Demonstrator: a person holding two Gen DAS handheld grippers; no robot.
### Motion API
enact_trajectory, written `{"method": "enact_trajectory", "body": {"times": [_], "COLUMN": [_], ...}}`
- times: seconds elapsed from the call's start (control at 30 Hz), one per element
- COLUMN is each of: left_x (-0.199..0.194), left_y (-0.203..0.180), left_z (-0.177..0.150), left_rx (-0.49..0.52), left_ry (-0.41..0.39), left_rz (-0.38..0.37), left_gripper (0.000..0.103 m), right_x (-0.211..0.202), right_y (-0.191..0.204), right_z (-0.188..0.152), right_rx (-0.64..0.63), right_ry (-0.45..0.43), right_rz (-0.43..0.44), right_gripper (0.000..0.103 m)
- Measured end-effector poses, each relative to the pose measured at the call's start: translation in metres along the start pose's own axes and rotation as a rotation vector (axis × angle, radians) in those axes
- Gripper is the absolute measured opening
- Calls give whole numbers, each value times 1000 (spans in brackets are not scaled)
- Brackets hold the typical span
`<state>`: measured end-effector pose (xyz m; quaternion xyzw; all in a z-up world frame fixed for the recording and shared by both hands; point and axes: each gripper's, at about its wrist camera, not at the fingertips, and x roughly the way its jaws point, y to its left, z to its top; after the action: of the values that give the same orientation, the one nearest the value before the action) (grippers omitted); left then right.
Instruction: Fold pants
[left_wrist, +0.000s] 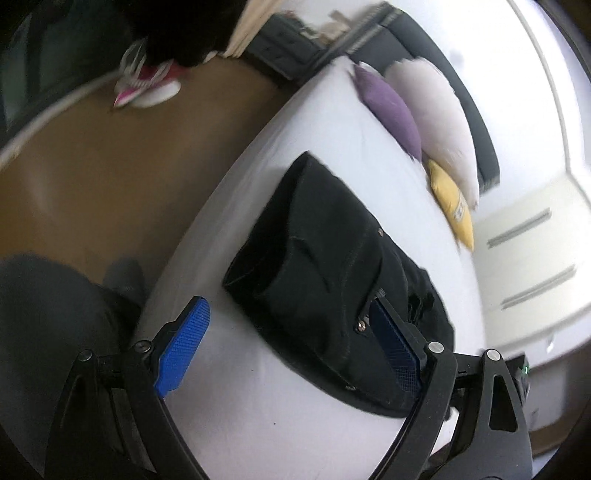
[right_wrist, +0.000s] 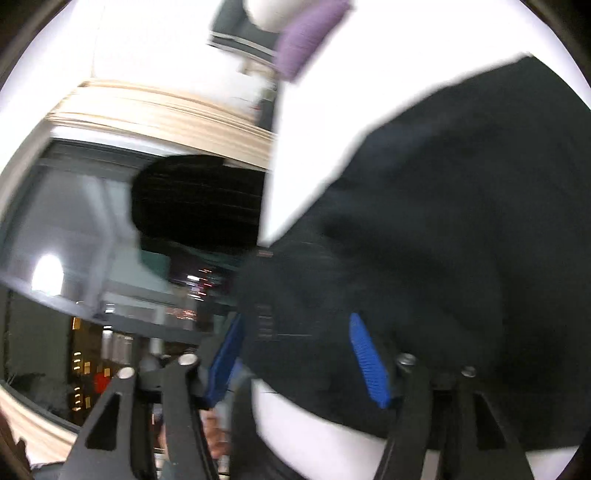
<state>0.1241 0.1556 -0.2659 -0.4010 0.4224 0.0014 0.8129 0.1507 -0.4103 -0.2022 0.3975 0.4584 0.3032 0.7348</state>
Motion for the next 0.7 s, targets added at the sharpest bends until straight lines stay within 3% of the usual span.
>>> {"method": "enact_trajectory", "body": {"times": [0.13,0.3,0.43,0.53,0.6,0.67,0.7], "left_x": [19,32,40,40,39,43,43], "left_y": [27,43,53,52,49,47,45], "left_z": [-8,-7,-7,-5,-6,-7,-8], "left_rx": [-122,-208,-254,-243,-235,-230,-229], "left_ry": [41,13,-7,-9,2,33,34], "left_rz": [-30,-97,-110,-118,-142,-163,-160], "left_gripper": [88,88,85,70,47,35,34], "right_x": [14,50,61,65,56,56,55], "right_y": [12,20,21,21,14,16,17], "right_z": [-11,-21,-23,-20,-19,-18,-17], "right_rx": [30,32,34,45,48,40,37], "right_ry": [-25,38,52,56,58,66,71], "right_rz": [136,152,162,155,155,153,155], "right_gripper": [71,71,71,71,71,71,71]}}
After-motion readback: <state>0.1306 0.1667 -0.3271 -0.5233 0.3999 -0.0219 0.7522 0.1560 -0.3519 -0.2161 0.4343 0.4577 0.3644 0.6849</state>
